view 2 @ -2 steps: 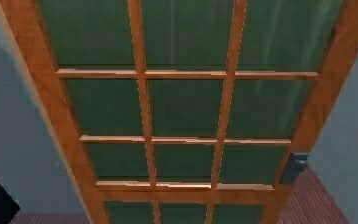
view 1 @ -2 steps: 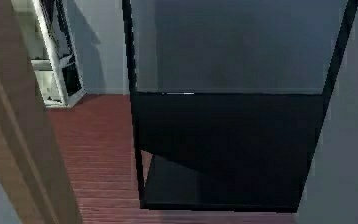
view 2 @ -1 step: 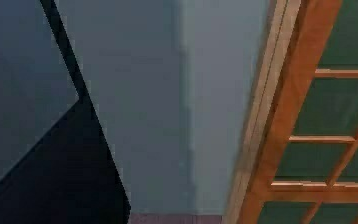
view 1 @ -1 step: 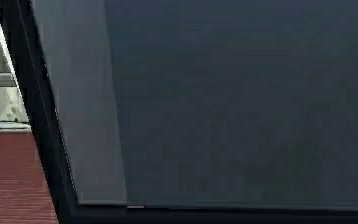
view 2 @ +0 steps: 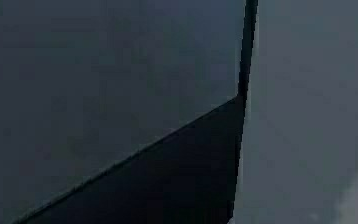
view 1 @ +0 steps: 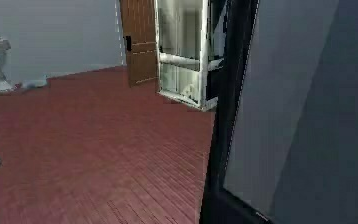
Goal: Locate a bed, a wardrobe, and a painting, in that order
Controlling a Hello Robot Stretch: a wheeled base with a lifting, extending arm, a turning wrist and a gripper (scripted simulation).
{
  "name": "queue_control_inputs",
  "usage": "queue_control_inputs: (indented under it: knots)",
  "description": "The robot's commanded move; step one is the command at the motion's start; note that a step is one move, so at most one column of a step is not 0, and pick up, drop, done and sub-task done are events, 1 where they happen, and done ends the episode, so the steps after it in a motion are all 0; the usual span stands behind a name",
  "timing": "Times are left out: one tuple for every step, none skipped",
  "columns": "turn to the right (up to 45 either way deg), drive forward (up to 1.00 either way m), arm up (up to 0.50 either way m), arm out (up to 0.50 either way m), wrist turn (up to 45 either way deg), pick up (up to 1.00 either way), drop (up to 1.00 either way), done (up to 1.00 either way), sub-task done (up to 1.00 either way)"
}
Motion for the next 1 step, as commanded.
queue_control_inputs:
  knots:
    - [-39.0,0.0,0.0,0.0,0.0,0.0,0.0,0.0,0.0]
